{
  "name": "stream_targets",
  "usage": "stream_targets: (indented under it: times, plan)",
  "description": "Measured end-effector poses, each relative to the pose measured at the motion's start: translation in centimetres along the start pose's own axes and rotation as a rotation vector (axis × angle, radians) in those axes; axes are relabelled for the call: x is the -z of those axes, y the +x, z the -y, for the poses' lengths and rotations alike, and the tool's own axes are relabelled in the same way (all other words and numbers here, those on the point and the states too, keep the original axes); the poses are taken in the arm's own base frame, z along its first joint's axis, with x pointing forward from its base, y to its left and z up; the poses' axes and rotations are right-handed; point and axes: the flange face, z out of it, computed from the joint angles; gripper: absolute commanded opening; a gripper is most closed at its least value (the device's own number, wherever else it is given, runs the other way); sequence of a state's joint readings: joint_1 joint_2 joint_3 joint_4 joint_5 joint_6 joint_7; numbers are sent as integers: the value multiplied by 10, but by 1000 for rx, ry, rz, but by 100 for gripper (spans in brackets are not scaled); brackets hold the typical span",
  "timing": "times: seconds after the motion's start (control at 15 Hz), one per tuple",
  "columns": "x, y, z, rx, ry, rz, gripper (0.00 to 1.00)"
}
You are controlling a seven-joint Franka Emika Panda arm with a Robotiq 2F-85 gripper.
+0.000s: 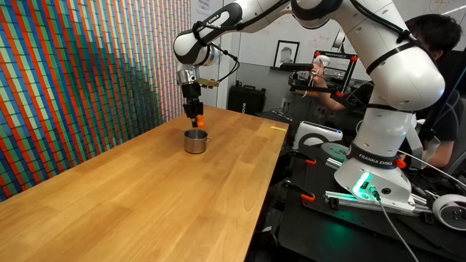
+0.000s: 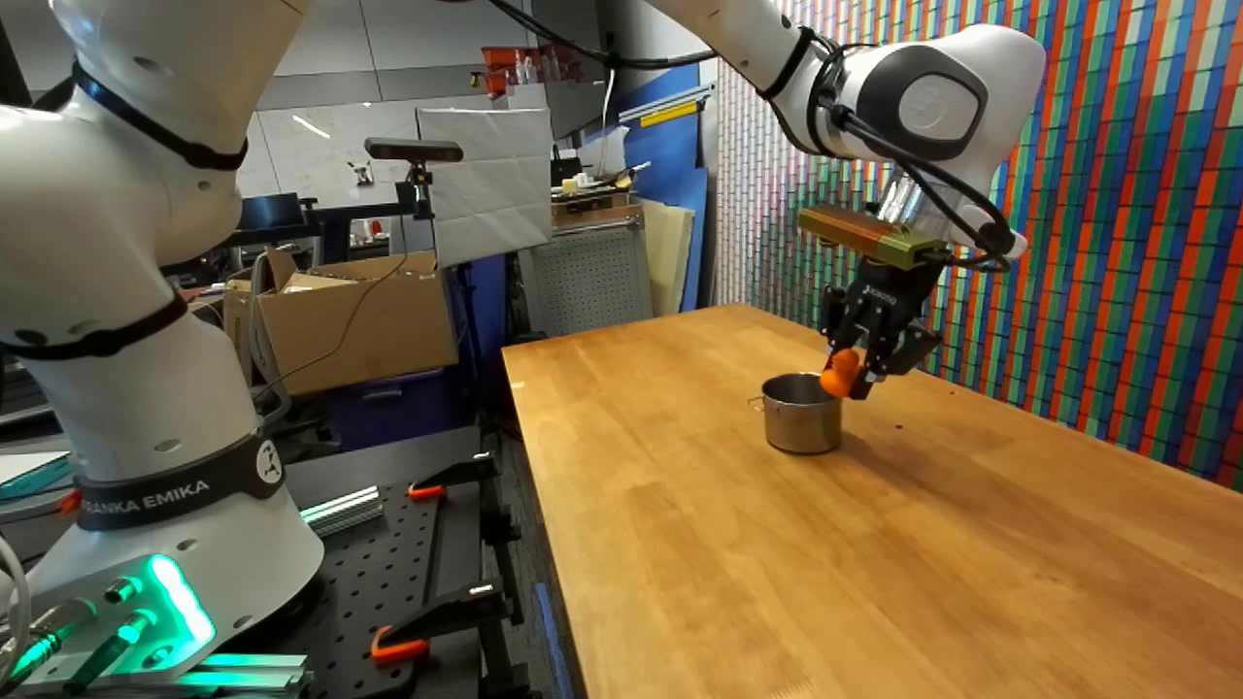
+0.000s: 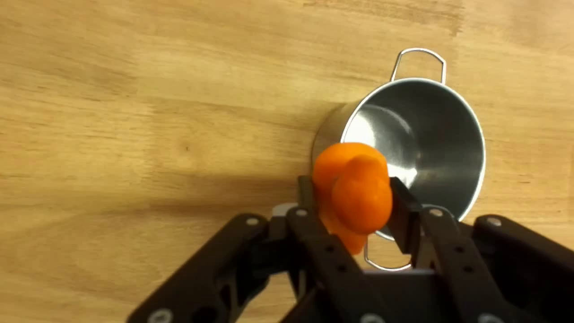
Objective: Put the orange rubber duck into the pot
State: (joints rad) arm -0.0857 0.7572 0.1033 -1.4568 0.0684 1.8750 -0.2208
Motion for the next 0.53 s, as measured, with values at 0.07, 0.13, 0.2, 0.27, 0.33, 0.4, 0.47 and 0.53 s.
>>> stream_targets:
  times: [0.07, 0.13, 0.2, 0.27, 0.33, 0.4, 0.47, 0.53]
  plan:
    - [1, 0, 2, 5, 6, 7, 23]
    - [1, 0, 5, 9, 12, 9, 22]
    - [1, 0, 7, 16, 18, 9, 22]
    - [0, 1, 10, 24, 23, 9, 22]
    - [-2, 2, 14, 32, 28, 11, 66]
    - [-4, 3, 17, 40, 33, 13, 67]
    - [-6, 4, 20, 46, 40, 15, 72]
    - [-9, 4, 23, 50, 47, 18, 81]
